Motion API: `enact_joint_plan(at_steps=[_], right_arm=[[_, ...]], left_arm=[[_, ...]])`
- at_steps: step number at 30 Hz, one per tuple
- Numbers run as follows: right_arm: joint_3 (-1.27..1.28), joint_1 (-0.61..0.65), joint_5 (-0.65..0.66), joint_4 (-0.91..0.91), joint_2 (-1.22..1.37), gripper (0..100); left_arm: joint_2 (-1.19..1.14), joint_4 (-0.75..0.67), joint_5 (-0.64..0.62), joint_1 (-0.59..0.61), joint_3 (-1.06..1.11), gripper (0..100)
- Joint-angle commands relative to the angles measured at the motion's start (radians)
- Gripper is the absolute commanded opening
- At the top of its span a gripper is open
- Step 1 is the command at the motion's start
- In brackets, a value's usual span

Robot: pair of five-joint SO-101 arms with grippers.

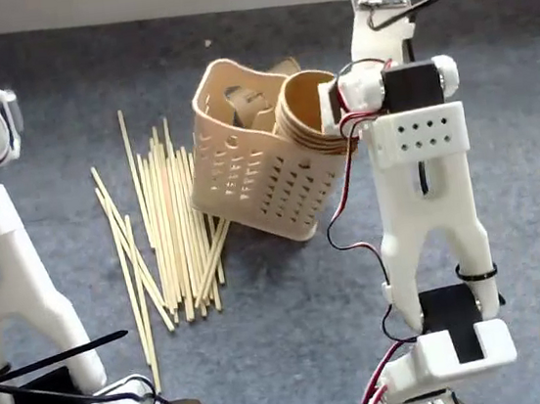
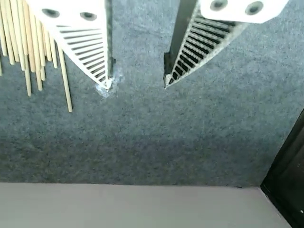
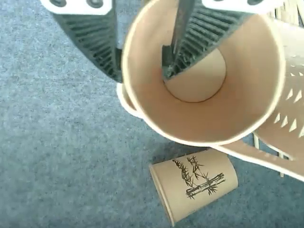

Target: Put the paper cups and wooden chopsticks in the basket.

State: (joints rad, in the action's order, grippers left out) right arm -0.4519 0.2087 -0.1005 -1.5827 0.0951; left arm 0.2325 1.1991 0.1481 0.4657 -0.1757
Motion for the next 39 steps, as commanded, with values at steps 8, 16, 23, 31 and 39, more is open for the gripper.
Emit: enact_joint_plan(at_steps=[8,16,23,31,39], right_arm=[[-0.051,0.068,-0.003,-0.073,-0.153,26.7],[-0.048,0.048,-0.003,-0.094,-0.371,26.7],[-0.016,0.047,-0.009,-0.067,-0.357,26.7],[-0.015,0.045,-0.012,0.064,-0.249,26.7],[-0.013,0.041,-0.012,-0.019,-0.136,26.7]], left_arm=[[0.033,0.071,-0.009,-0.064,-0.016,18],[0.027,0.221,-0.008,-0.209,-0.085,18],[0.025,0.307,-0.011,-0.318,-0.163,18],[0.027,0.304,0.012,-0.147,-0.136,18],[0.025,0.181,0.072,0.133,-0.035,18]])
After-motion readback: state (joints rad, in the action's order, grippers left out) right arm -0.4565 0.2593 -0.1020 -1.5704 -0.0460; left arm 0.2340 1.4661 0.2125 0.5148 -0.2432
